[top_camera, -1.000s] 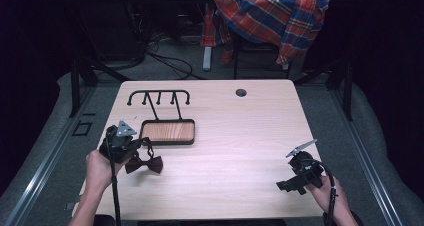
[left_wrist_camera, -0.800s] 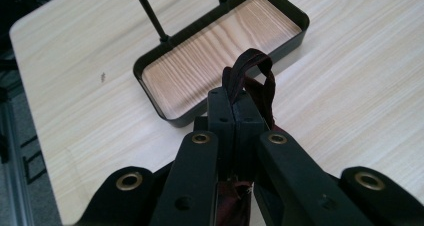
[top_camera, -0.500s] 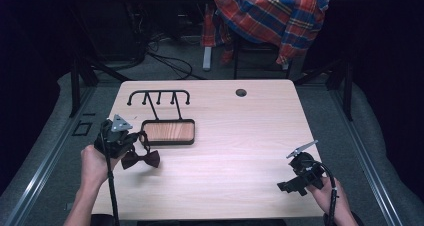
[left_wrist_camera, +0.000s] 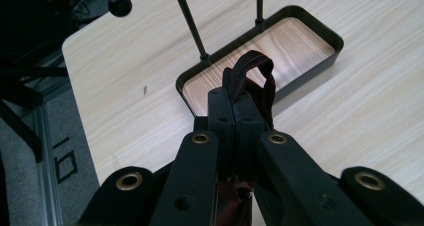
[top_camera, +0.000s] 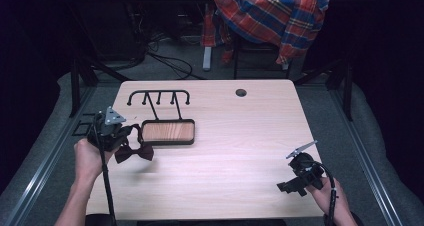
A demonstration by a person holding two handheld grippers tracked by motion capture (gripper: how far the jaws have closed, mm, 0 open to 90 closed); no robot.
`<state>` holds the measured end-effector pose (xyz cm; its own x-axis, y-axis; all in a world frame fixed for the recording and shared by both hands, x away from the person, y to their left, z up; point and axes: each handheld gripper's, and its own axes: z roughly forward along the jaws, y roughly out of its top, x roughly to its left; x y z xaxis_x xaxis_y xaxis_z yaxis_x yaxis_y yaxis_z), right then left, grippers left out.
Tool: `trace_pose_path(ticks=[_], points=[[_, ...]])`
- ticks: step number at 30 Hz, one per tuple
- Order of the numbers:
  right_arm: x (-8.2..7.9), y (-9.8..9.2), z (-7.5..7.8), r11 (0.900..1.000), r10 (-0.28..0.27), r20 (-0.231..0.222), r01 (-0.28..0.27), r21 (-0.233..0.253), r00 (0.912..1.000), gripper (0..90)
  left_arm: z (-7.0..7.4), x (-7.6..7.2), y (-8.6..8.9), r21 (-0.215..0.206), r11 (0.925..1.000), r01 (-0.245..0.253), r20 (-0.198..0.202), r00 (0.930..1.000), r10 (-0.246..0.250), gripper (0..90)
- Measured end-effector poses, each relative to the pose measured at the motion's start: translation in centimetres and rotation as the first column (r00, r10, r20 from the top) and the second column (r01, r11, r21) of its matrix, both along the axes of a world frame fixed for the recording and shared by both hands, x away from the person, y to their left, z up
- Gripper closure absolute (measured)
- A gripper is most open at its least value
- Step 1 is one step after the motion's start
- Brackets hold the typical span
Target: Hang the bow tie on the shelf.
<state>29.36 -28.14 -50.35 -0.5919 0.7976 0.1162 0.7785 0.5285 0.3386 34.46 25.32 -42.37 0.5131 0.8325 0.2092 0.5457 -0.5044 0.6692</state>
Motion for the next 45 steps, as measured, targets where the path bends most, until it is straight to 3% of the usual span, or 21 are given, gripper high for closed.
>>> trace_pose_path(ticks=[22, 45], points=[[0.0, 0.2, -0.1, 1.0, 0.004, -0.005, -0.005, -0.014, 1.0, 15.4, 2.7, 2.7, 1.0, 0.004, 0.9997, -0.026, 0.018, 0.9995, 0.026, 89.3], [0.0, 0.3, -0.2, 1.0, 0.02, -0.019, -0.021, -0.019, 0.9996, 15.4, 3.0, 5.3, 1.5, -0.008, 0.9972, -0.074, 0.023, 0.997, 0.075, 89.2]])
